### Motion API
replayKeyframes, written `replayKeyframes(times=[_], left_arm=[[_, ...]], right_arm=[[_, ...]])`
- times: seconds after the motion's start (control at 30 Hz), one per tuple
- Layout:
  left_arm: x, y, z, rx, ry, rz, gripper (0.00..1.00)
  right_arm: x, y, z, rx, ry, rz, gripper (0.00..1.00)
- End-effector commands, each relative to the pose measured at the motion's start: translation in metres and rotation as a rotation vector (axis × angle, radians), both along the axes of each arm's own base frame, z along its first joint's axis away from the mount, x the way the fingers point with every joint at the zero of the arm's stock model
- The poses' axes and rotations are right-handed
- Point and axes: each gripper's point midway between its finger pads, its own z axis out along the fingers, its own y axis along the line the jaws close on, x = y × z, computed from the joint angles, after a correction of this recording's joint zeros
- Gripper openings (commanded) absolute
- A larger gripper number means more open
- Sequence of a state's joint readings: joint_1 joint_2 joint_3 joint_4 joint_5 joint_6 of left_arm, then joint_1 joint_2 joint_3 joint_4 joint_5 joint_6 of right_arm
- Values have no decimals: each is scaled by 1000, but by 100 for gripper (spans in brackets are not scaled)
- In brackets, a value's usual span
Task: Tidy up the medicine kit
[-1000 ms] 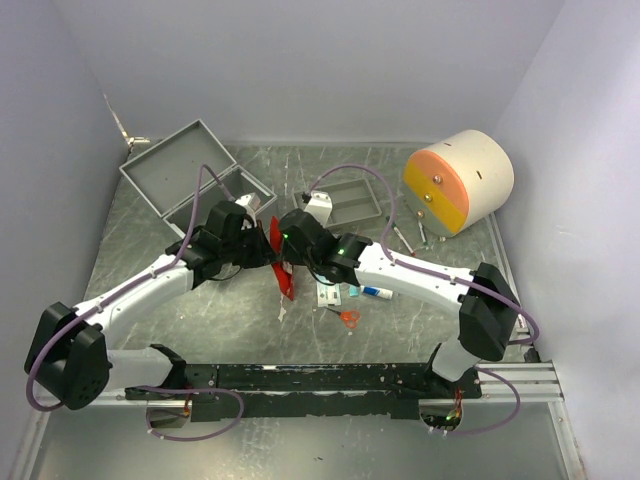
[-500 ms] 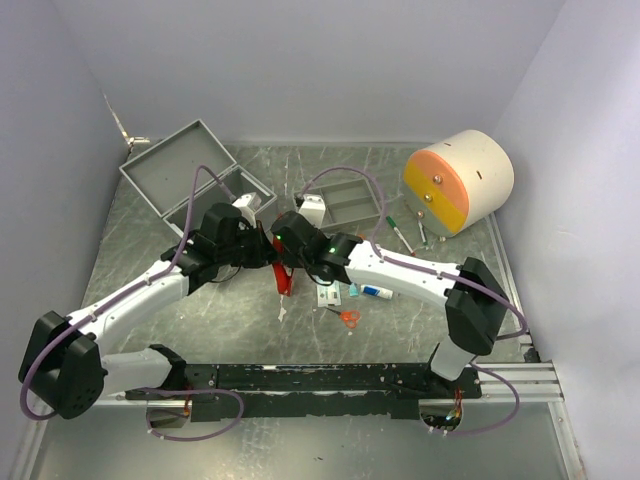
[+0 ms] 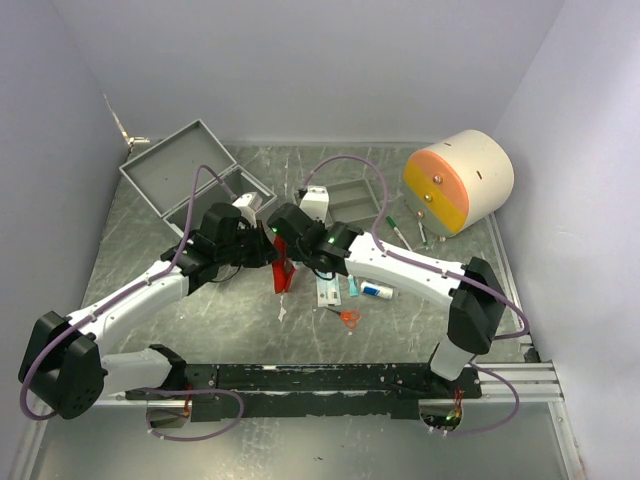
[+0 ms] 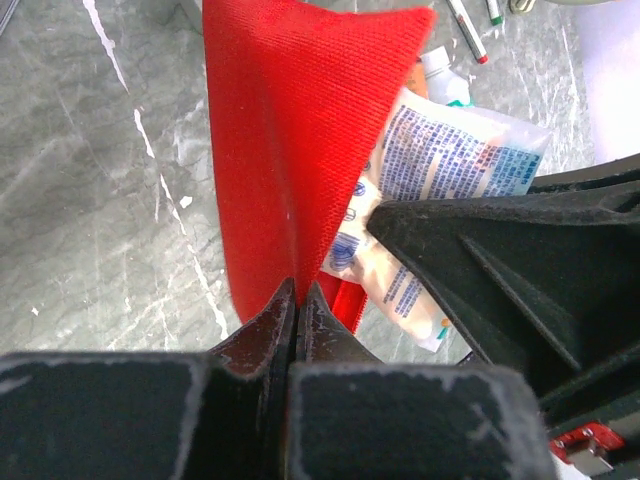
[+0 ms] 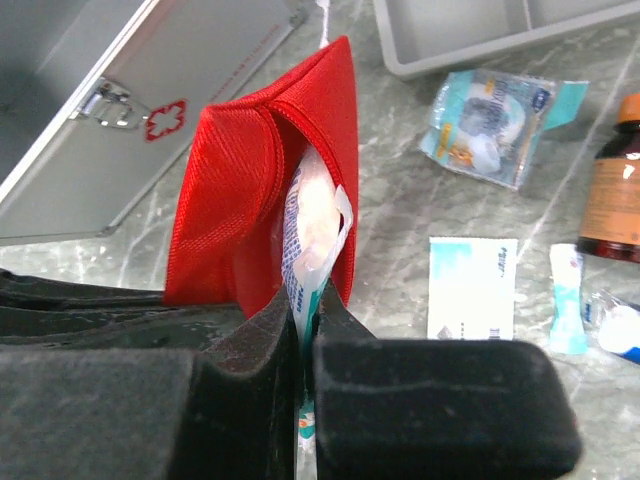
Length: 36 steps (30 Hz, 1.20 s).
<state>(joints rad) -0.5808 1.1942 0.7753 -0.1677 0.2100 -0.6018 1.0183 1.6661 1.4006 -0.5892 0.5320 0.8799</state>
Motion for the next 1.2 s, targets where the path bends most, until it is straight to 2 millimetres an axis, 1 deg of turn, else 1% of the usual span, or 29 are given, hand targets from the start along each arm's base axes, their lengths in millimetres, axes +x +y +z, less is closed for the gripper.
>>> replayKeyframes(times=[0.0,0.2,0.37,0.5,0.57,0.6,0.67,0.8,0.97,1.07,1.17], left_arm=[[7,-4,14,-10,-60,-6,7],[8,-7,14,-22,-58,-11,7],[6,-12,18,-50,-50,-28,7],[4,-15,20,-66,-47,-36,7],[3,-15,20,-72,-43,-37,7],[3,-15,20,-73,-42,-38,7],[2,-15,18,-72,-36,-40,7],[1,-15,17,-76,-35,-43,7],[0,-17,18,-78,-34,-55,7],[0,-18,18,-79,-32,-60,7],[-1,-18,18,-85,-29,-65,7]], right_arm=[[-2,-16,-5,-79,14,-48,0],[2,-14,-12,-112,26,-78,0],[9,4,-18,-48,42,-82,0],[15,13,-25,7,72,-134,0],[20,13,-30,68,108,-156,0],[20,13,-37,94,134,-158,0],[22,14,-33,161,144,-168,0],[26,5,-36,163,136,-213,0],[25,19,-39,256,137,-112,0],[28,15,-47,219,134,-122,1],[35,7,-53,156,118,-159,5]])
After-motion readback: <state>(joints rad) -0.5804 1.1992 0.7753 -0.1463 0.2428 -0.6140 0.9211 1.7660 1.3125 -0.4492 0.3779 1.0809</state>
